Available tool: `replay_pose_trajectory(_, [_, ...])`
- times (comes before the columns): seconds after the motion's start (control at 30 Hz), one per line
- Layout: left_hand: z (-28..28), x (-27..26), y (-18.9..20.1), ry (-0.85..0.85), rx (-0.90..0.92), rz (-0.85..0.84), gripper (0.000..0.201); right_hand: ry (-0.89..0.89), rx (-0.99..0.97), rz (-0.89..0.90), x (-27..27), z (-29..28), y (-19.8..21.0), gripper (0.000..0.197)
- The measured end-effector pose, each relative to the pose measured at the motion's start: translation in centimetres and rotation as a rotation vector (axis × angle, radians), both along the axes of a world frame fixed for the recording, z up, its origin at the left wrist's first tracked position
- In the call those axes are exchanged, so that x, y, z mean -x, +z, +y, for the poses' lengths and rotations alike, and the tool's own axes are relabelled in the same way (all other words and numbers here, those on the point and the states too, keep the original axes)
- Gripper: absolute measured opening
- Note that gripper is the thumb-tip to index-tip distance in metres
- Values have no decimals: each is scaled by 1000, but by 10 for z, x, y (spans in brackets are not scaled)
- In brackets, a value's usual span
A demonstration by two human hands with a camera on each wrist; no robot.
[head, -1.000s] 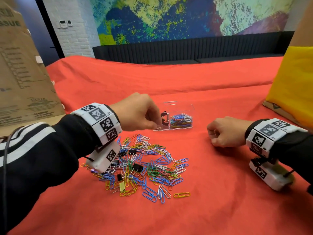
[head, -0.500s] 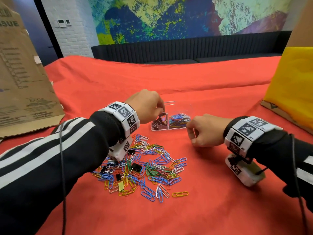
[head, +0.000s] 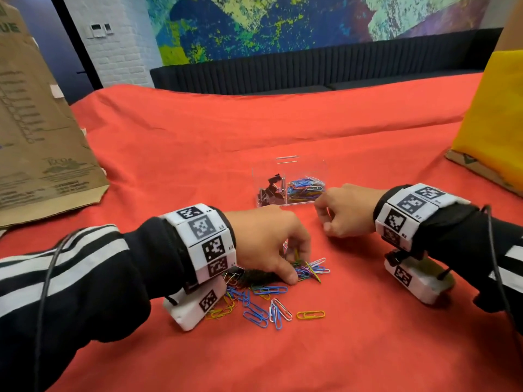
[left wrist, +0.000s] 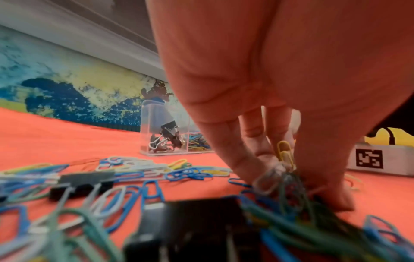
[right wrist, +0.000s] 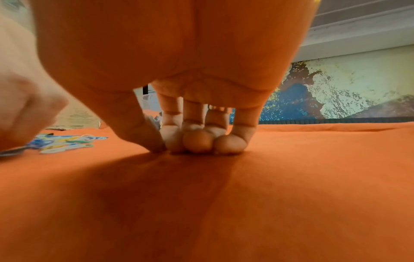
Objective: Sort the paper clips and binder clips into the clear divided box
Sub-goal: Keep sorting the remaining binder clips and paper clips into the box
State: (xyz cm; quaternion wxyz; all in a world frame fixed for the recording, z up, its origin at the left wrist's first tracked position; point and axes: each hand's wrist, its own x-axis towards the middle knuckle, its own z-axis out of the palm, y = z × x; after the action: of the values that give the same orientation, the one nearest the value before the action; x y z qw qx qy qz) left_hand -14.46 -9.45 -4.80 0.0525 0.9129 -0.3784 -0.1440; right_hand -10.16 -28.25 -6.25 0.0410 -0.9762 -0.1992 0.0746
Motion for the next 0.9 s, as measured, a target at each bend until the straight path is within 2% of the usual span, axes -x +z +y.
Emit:
replay_pose_trajectory(0.17, [9, -10, 8, 52, 146, 43, 24, 17, -14, -2, -3, -1, -3, 5])
replay_pose_trajectory(0.43, [27, -45, 36, 165, 443, 166, 19, 6, -40, 37, -7, -4, -4, 1])
replay_pose_trajectory(0.67, [9, -90, 62, 260, 656, -78, 18, 10, -52, 60, -9, -5, -3, 1])
replay_pose_trajectory(0.8, [-14, -111, 57, 294, 530, -320, 12, 6, -60, 59, -9, -5, -4, 2])
replay_pose_trajectory(0.9, [-30, -119, 50, 314, 448, -386, 13, 5, -68, 61, -9, -6, -3, 3])
